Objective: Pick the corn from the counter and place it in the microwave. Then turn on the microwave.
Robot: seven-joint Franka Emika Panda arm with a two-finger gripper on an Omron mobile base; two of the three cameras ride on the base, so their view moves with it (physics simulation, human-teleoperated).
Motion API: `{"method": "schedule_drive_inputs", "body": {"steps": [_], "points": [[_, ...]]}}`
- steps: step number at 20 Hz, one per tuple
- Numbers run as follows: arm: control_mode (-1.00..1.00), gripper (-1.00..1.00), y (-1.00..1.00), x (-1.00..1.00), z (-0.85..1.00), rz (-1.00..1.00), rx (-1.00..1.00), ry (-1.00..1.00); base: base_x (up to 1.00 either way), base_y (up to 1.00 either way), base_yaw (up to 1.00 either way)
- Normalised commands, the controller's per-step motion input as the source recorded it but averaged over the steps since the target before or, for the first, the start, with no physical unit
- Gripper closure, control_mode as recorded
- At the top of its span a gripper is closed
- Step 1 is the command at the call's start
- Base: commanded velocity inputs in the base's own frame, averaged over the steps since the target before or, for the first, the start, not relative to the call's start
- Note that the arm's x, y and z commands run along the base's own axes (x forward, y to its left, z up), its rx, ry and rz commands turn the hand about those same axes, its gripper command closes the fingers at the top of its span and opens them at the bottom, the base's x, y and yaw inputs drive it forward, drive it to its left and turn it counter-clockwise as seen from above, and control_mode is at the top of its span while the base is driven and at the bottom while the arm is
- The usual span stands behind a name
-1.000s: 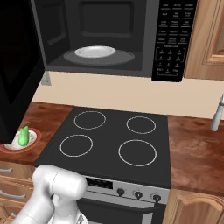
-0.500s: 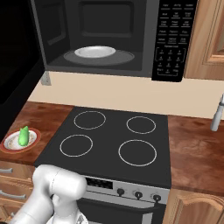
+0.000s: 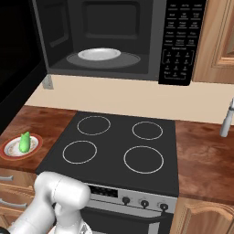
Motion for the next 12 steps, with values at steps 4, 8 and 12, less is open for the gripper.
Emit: {"method": "schedule_drive_inputs", "body": {"steps": [4,8,12], "points": [[-1.00,-1.00,0.05,-0.02,-0.03,0.00,-0.02,0.00,0.00,0.00,0.00],[-1.00,-1.00,0.18,-0.18,-0.07,0.00,-0.03,0.00,0.00,0.00,0.00],[-1.00,-1.00,0.25,-0.16,-0.09,0.00,-0.03,0.00,0.00,0.00,0.00]]}}
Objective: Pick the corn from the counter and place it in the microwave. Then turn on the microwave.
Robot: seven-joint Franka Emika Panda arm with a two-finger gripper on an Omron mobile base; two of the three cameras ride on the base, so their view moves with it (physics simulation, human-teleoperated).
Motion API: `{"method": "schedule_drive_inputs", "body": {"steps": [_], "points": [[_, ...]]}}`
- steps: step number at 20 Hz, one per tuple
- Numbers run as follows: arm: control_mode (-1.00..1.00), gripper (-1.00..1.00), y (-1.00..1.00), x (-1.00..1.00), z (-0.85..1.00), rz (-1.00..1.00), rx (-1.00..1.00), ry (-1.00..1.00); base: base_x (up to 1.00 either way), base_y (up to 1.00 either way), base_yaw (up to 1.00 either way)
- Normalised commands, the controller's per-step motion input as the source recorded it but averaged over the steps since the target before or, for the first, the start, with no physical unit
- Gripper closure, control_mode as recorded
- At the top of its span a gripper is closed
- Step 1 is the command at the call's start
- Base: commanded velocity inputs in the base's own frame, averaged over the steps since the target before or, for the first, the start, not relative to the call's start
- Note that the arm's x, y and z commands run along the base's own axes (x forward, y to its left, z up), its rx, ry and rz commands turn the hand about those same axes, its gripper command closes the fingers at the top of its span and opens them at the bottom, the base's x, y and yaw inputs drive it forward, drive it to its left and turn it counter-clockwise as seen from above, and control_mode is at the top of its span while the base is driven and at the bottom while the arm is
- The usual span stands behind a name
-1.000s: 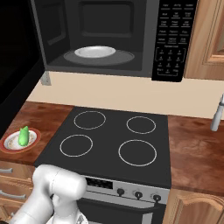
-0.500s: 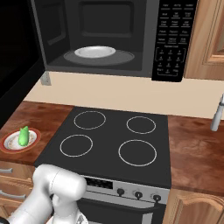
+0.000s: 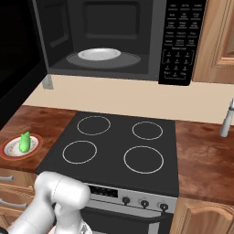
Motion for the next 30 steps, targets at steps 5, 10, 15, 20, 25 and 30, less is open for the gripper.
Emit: {"method": "schedule_drive_inputs", "body": {"steps": [5,10,15,20,25,30], "points": [[-1.00,-1.00,0.30,-0.11,-0.10,0.00,-0.03,0.00,0.00,0.00,0.00],[-1.00,-1.00,0.17,0.16,0.00,-0.08,0.00,0.07,0.00,0.00,0.00],[-1.00,-1.00,0.14,0.23,-0.04,-0.14,0.00,0.08,0.00,0.00,0.00],[-1.00,-1.00,0.25,0.07,-0.11,-0.12,-0.01,0.02,0.00,0.00,0.00],[-1.00,-1.00,0.34,0.00,-0.13,-0.08,-0.03,0.00,0.00,0.00,0.00],[-1.00,-1.00,0.32,-0.06,-0.09,-0.02,-0.04,-0.03,0.00,0.00,0.00]]}}
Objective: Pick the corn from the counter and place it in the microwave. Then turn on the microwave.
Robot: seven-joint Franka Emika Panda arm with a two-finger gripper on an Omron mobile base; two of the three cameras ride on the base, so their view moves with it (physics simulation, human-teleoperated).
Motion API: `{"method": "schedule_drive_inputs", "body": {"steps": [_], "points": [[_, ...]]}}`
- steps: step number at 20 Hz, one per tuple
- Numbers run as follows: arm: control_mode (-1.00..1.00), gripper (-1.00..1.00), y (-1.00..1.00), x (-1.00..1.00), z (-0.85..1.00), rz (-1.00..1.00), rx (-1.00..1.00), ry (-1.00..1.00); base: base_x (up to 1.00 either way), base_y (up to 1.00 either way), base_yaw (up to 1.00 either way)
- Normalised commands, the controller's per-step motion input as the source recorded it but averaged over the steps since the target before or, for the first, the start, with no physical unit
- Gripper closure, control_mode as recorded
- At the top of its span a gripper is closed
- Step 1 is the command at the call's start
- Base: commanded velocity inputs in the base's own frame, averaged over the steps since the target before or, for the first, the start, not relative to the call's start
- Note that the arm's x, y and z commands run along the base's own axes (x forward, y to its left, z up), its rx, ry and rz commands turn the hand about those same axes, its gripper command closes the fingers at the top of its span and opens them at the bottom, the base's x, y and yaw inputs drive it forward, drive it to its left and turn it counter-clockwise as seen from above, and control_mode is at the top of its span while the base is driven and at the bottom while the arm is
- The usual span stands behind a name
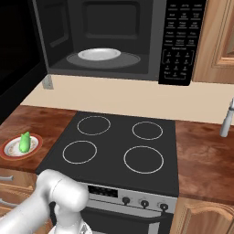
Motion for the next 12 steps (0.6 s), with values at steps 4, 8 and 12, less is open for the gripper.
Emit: {"method": "schedule_drive_inputs", "body": {"steps": [4,8,12], "points": [[-1.00,-1.00,0.27,-0.22,-0.08,0.00,-0.04,-0.06,0.00,0.00,0.00],[-1.00,-1.00,0.20,-0.35,-0.06,0.00,-0.03,-0.06,0.00,0.00,0.00],[-1.00,-1.00,0.04,-0.49,-0.01,0.01,-0.02,-0.06,0.00,0.00,0.00]]}}
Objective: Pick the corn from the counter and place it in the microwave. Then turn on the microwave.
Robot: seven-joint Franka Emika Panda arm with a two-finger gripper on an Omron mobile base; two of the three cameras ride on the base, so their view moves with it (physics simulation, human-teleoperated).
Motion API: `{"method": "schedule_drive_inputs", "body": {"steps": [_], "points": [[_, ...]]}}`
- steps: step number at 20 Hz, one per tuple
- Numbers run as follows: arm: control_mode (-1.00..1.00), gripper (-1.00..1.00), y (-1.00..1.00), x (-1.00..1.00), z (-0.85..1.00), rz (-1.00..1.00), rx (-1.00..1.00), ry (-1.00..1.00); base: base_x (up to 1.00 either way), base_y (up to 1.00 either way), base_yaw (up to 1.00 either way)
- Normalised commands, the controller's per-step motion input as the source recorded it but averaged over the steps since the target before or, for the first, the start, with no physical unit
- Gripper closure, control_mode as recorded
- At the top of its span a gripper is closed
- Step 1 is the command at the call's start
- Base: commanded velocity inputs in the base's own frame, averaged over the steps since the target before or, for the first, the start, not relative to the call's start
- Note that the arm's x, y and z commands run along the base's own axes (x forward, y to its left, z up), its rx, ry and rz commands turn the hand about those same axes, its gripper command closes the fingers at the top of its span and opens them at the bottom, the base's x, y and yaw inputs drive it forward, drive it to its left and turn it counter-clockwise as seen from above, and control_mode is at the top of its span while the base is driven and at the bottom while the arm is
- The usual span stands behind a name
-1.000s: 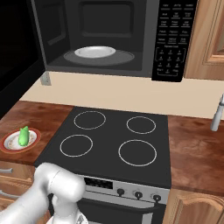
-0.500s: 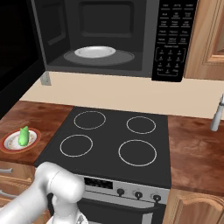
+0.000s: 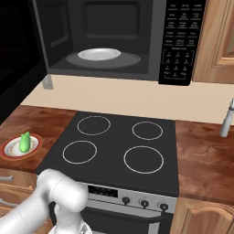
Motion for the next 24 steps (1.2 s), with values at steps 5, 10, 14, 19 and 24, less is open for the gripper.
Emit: {"method": "schedule_drive_inputs", "body": {"steps": [5,10,14,19,24], "points": [[-1.00,-1.00,0.00,-0.51,0.00,0.05,-0.01,-0.06,0.00,0.00,0.00],[-1.00,-1.00,-0.09,-0.43,0.00,0.06,0.00,-0.04,0.00,0.00,0.00],[-1.00,-1.00,-0.13,-0.22,-0.01,0.12,-0.01,-0.03,0.00,0.00,0.00],[-1.00,-1.00,-0.16,-0.04,-0.03,0.21,0.00,-0.01,0.00,0.00,0.00],[-1.00,-1.00,-0.28,-0.02,-0.08,0.28,0.00,0.00,0.00,0.00,0.00]]}}
